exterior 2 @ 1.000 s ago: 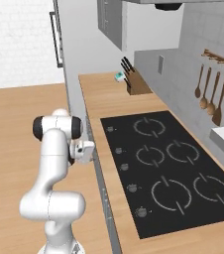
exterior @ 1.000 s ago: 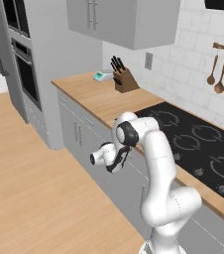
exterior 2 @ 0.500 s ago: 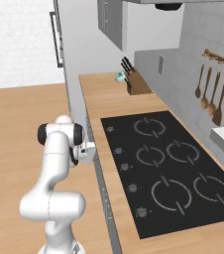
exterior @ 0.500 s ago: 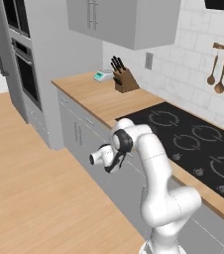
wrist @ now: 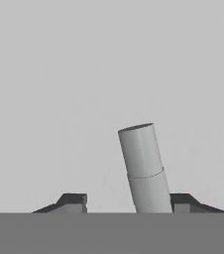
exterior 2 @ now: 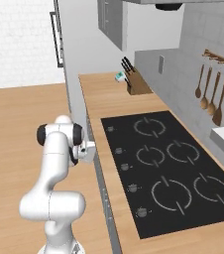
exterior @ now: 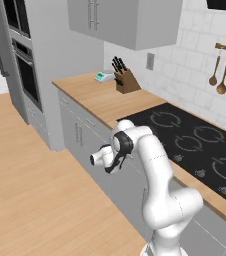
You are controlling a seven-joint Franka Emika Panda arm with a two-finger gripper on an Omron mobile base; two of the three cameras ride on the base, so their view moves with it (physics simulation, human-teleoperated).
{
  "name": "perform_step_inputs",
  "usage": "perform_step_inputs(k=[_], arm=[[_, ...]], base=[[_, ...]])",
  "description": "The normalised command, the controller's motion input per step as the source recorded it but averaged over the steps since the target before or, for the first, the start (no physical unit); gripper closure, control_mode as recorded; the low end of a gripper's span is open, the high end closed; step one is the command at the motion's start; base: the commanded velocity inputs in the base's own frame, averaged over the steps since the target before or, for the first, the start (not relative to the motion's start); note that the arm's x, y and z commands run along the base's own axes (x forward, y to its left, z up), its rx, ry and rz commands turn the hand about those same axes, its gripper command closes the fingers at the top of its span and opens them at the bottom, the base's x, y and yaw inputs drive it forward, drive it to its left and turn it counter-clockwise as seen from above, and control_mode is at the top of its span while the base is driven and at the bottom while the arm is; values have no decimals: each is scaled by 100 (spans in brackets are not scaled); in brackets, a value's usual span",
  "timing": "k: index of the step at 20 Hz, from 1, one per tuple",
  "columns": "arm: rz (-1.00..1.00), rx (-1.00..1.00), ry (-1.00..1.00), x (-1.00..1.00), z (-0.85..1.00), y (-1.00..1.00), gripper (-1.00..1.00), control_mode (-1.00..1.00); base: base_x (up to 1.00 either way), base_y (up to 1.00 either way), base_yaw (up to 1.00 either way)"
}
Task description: Take a straw from the drawer in front and place it inside the glass cup on the dining counter.
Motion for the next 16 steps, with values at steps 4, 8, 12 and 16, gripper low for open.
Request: perform_step_inputs(k=[4, 8, 12, 16], arm=[[6, 10, 1, -31, -1, 7, 100, -100], [13, 12, 0, -44, 0, 46, 100, -100], [18, 14, 0, -52, 0, 69, 100, -100], [23, 18, 3, -53, 0, 86, 100, -100]], base=[[0, 0, 0], [0, 0, 0], [0, 0, 0], [0, 0, 0]])
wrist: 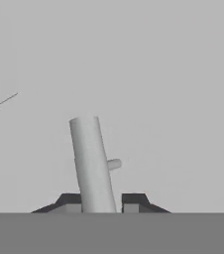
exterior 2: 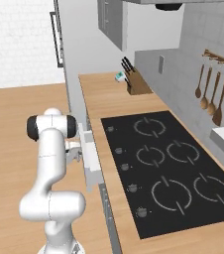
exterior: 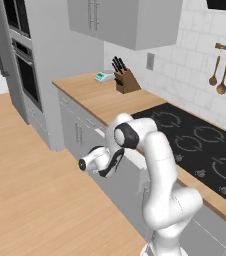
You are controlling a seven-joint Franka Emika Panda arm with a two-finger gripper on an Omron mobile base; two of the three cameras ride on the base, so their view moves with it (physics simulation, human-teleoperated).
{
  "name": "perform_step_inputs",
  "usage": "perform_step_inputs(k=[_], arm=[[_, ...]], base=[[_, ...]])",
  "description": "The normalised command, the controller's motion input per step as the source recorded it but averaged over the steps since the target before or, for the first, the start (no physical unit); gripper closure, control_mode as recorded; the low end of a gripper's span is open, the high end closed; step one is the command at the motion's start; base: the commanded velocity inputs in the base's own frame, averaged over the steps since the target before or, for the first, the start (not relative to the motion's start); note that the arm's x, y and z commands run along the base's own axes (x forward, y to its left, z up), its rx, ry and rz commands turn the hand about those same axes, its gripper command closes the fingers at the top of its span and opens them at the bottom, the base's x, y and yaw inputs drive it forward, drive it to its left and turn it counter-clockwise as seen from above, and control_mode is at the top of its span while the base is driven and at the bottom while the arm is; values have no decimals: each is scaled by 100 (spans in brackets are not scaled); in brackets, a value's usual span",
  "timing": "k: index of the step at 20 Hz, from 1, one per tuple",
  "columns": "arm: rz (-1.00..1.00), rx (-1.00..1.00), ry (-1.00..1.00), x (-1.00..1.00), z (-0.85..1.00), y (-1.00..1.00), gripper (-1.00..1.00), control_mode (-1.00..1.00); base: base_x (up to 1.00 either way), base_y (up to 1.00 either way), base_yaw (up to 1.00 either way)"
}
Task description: Take a straw from the drawer in front and place it inside the glass cup on the dining counter.
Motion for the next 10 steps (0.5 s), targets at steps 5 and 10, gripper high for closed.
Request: perform_step_inputs(k=[5, 10], arm=[[25, 21, 8, -42, 0, 96, 100, -100], [22, 21, 14, -23, 9, 100, 100, -100]], base=[[0, 0, 0], [0, 0, 0]])
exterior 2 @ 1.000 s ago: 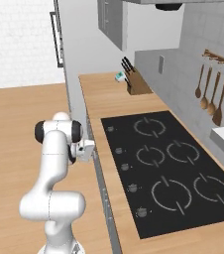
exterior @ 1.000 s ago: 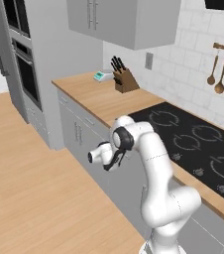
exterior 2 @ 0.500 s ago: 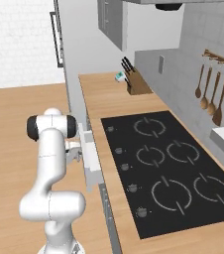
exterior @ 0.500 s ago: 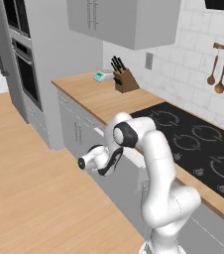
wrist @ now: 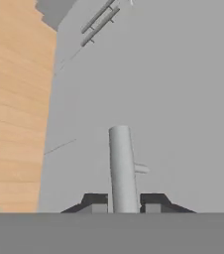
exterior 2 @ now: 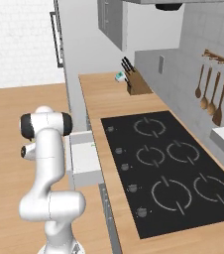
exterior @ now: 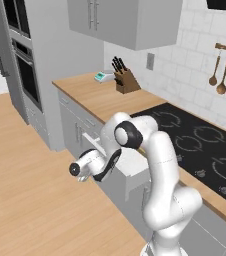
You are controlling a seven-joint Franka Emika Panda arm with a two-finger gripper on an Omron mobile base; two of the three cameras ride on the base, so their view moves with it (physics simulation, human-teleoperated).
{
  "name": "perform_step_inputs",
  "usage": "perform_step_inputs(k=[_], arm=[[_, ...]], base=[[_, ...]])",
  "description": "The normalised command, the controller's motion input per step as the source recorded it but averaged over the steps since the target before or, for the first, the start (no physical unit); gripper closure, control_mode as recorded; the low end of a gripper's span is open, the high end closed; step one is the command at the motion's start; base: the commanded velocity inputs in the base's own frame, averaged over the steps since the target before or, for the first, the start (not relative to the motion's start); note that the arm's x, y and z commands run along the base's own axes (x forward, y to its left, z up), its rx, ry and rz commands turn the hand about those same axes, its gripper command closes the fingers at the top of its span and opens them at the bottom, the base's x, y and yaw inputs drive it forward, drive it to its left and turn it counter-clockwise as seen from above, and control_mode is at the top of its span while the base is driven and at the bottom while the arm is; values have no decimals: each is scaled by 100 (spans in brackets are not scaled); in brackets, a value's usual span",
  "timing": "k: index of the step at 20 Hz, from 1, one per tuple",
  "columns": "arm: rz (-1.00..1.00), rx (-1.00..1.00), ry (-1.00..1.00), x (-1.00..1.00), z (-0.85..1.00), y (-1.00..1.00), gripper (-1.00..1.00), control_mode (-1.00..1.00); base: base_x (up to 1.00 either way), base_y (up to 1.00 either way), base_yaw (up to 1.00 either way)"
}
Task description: Take a straw from the drawer in front and place it inside the glass cup on the dining counter.
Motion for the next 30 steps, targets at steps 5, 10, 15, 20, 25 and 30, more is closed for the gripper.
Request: perform_step_inputs(k=[5, 10, 15, 20, 25, 30], arm=[[19, 21, 17, -11, 16, 100, 100, -100], [17, 19, 18, -11, 16, 100, -100, -100], [10, 23, 2, -45, 61, 37, -100, -100], [0, 18, -27, -34, 100, -41, -100, -100], [0, 8, -24, 1, 100, -66, -100, -100], [-6, 2, 0, 53, 70, -49, -100, -100]], base=[[0, 0, 0], [0, 0, 0], [0, 0, 0], [0, 0, 0], [0, 0, 0], [0, 0, 0]])
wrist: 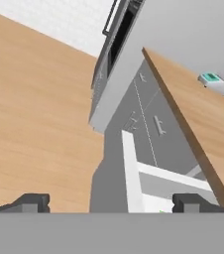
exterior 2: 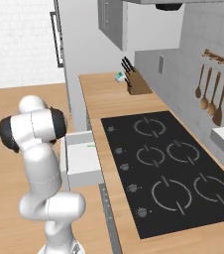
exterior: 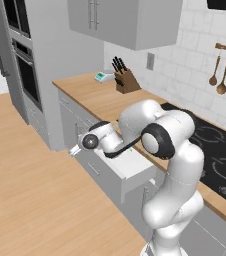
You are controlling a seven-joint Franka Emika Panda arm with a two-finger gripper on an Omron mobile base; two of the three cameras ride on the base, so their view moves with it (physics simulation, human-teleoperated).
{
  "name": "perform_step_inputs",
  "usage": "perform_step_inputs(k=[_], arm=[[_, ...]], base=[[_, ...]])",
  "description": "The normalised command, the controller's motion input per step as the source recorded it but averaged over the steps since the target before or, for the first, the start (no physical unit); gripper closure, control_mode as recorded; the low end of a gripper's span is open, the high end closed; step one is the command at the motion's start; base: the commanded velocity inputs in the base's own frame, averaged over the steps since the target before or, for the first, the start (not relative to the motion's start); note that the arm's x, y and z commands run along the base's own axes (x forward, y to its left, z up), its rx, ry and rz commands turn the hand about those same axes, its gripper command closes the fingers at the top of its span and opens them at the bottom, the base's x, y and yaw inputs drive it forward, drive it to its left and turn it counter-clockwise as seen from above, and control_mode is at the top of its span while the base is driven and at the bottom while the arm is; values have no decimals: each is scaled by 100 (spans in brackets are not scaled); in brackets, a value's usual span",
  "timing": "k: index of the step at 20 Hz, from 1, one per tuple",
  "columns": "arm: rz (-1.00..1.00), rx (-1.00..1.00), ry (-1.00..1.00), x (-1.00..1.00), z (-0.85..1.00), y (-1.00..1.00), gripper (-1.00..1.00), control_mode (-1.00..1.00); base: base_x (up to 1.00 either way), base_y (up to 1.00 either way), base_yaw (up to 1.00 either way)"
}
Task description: Take a straw from the drawer in front and place it inside the glass cup on the dining counter.
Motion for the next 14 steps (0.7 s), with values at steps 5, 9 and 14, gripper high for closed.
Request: perform_step_inputs(k=[5, 9, 14], arm=[[-3, 0, 22, 83, 0, -33, -100, -100], [-7, 0, 37, 62, -14, -31, -100, -100], [-15, 0, 26, 5, 24, -45, -100, -100]], base=[[0, 0, 0], [0, 0, 0], [0, 0, 0]])
